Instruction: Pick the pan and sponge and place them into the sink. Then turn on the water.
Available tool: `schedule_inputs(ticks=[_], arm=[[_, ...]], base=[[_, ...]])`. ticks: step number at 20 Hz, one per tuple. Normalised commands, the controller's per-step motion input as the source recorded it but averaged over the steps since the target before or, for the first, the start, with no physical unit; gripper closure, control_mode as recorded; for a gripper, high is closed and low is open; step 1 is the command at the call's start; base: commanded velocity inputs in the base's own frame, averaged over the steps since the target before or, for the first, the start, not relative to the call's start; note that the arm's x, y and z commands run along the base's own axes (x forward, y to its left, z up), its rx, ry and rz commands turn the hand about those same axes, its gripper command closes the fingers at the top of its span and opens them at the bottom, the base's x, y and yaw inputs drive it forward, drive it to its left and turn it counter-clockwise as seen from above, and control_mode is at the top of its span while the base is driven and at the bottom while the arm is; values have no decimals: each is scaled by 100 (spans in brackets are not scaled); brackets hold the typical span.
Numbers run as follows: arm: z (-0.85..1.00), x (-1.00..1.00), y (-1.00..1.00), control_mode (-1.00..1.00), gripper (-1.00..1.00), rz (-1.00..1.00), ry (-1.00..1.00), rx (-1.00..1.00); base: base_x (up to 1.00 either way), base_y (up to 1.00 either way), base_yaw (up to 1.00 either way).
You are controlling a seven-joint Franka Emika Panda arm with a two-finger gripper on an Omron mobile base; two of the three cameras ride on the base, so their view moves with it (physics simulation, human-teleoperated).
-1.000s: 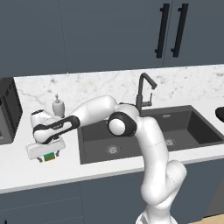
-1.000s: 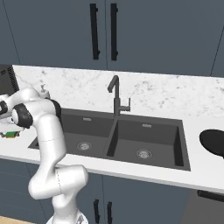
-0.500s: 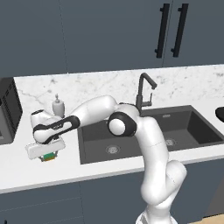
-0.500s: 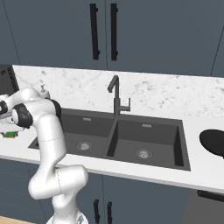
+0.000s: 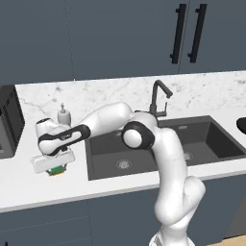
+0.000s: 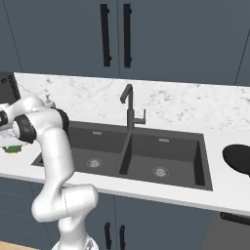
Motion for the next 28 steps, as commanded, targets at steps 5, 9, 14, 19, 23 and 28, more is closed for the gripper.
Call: schedule_inputs(ticks=[5,9,14,19,23,28], arm=[[31,-52,-95,-100,100,-12,-4,3],[43,-66,-100,-100,100,-10,-8,8],[39,-70,-100,-100,100,-6,-7,3],[43,-64,-100,-100,100,-6,-4,2],[69,-23,-100,-100,100,-6,2,1],[41,-1,-97,-100,100,-2,0,0]], base=[[0,0,0],[0,0,0],[0,0,0],[0,0,0],[0,0,0],[0,0,0]])
